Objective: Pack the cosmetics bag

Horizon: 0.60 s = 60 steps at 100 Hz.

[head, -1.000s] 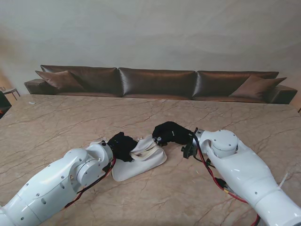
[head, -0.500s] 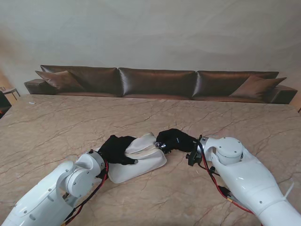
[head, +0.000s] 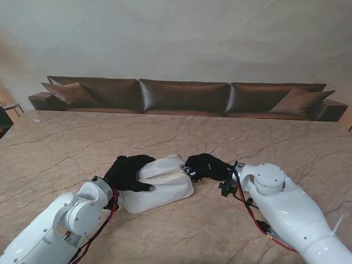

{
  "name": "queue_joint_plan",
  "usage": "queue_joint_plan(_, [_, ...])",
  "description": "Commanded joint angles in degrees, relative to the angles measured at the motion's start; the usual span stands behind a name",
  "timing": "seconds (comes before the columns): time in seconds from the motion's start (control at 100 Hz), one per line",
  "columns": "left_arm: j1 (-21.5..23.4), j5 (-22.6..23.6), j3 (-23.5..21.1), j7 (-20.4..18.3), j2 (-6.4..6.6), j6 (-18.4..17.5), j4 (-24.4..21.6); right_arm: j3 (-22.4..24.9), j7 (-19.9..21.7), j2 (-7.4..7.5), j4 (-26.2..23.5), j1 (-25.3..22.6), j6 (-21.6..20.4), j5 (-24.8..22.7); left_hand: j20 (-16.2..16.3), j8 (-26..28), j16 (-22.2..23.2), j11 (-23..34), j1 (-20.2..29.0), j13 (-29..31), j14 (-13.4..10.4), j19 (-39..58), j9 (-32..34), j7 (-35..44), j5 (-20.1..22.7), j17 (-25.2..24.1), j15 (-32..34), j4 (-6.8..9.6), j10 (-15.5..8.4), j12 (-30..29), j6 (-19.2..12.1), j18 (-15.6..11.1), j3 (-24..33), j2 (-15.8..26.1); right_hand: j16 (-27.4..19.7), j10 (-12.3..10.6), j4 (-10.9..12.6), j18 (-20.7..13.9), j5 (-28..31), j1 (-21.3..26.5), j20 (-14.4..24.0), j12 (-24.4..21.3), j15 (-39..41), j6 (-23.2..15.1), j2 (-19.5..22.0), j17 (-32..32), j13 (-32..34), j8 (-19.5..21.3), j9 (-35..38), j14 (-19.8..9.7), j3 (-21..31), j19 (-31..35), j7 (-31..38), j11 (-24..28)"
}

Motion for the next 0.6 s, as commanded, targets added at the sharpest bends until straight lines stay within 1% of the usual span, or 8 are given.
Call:
queue_joint_plan(0.0, [0.7, -1.5, -1.0, -1.0, 0.07, 0.9, -1.0, -0.1, -0.1, -0.33, -0.1, -0.2, -0.3, 0.2, -1.1, -1.2, -1.7, -2.0, -2.6, -2.0, 0.6, -2.1, -3.0, -3.2, -1.7, -1.3, -1.1, -2.06, 1.5, -1.7, 1.7, 0.5, -0.6, -2.0, 0.6, -1.5, -0.1, -0.6, 2.3, 0.8, 1.4, 0.4, 0.0, -4.9, 1.1, 0.1, 0.7, 1.8, 1.1, -0.3, 0.8, 1.4, 4.0, -0.7])
queue_joint_plan(0.08, [0.9, -2.8, -2.3, -3.9, 0.37, 2.0, -1.5, -0.1, -0.1, -0.32, 0.0, -0.2, -0.5, 0.2, -1.5, -2.1, -2.4, -2.7, -2.6, -2.4, 0.6, -3.4, -3.8, -4.7, -2.5, -1.5, -1.2, -2.11, 3.3, -2.6, 3.0, 0.4, -0.7, -2.4, 0.6, -1.5, 0.0, -0.6, 2.3, 0.8, 1.4, 0.4, 0.1, -4.9, 1.2, 0.1, 0.8, 1.8, 1.2, -0.3, 0.8, 1.4, 4.0, -0.7])
queue_joint_plan(0.27, [0.7, -4.1, -4.0, -8.6, 1.08, 3.9, 0.0, 0.3, 0.0, -0.22, -0.2, -0.6, -1.0, 0.2, -1.8, -2.7, -2.2, -2.1, -1.5, -0.4, 0.7, -4.9, -2.3, -6.1, -3.0, -2.3, 0.1, -2.06, 3.8, -3.1, 4.6, 0.7, -0.2, -2.9, 0.6, -1.6, -0.1, -0.6, 2.4, 0.8, 1.4, 0.3, 0.0, -5.0, 1.2, 0.1, 0.8, 1.9, 1.1, -0.3, 0.7, 1.4, 3.9, -0.8])
queue_joint_plan(0.35, [0.9, -3.7, -3.8, -7.8, 1.04, 3.6, 1.1, 0.3, 0.0, -0.21, -0.1, -0.7, -1.0, 0.2, -1.1, -2.8, -0.2, 1.1, 0.3, 2.2, -0.1, -5.5, 0.6, -6.4, -2.2, -1.5, 1.9, -1.9, 0.5, -1.0, 5.0, 1.1, 1.7, -3.4, 0.6, -1.6, 0.0, -0.6, 2.4, 0.9, 1.4, 0.3, 0.0, -5.0, 1.2, 0.1, 0.8, 1.9, 1.1, -0.3, 0.7, 1.4, 3.9, -0.8])
queue_joint_plan(0.43, [0.9, -2.6, -3.0, -6.2, 0.88, 3.3, 2.0, 0.3, 0.0, -0.24, 0.1, -0.7, -0.9, 0.1, 0.4, -1.7, 3.5, 5.6, 5.0, 6.6, -0.6, -4.4, 4.7, -4.0, -0.4, -0.3, 4.9, -0.52, -1.9, 3.9, 4.7, 1.3, 5.5, -2.1, 0.6, -1.6, -0.1, -0.6, 2.3, 0.9, 1.4, 0.3, 0.0, -5.0, 1.3, 0.1, 0.7, 1.9, 1.1, -0.3, 0.6, 1.4, 3.8, -0.8])
queue_joint_plan(0.55, [0.4, -0.7, -1.4, -1.8, 0.35, 3.1, 3.4, 0.4, -0.5, -0.31, -0.2, -0.8, -1.0, 0.2, 4.1, 7.1, 15.6, 14.9, 12.3, 17.4, -1.1, 3.6, 17.9, 12.7, 10.4, 3.6, 15.9, 2.3, -5.9, 13.7, -3.2, 1.9, 14.8, 2.9, 0.5, -1.7, -0.1, -0.7, 2.2, 0.8, 1.4, 0.4, -0.2, -5.1, 1.5, -0.2, 0.4, 1.9, 0.9, -0.4, 0.4, 1.2, 3.7, -0.9])
queue_joint_plan(0.56, [0.4, -0.7, -1.2, -1.5, 0.32, 3.0, 3.5, 0.4, -0.5, -0.31, -0.2, -0.9, -1.0, 0.2, 4.5, 8.2, 18.2, 15.5, 13.2, 18.6, -1.0, 5.0, 19.4, 14.6, 11.7, 4.1, 17.5, 1.86, -6.4, 16.9, -4.1, 2.0, 15.6, 3.2, 0.5, -1.7, -0.1, -0.7, 2.2, 0.9, 1.4, 0.4, -0.4, -5.1, 1.5, -0.3, 0.1, 2.0, 0.8, -0.4, 0.4, 1.1, 3.7, -0.9])
queue_joint_plan(0.59, [0.1, -0.5, -0.9, -1.1, 0.25, 2.8, 3.9, 0.5, -0.9, -0.31, -0.5, -1.0, -1.0, 0.1, 5.8, 11.0, 25.2, 12.9, 20.0, 22.2, -1.1, 9.2, 26.5, 20.8, 16.1, 5.8, 23.4, -3.68, -7.4, 29.8, -7.1, 2.0, 15.3, -0.6, 0.4, -1.8, -0.1, -0.8, 2.1, 0.9, 1.3, 0.4, -0.8, -5.1, 1.7, -0.7, -0.5, 2.0, 0.5, -0.6, 0.3, 0.8, 3.7, -1.0])
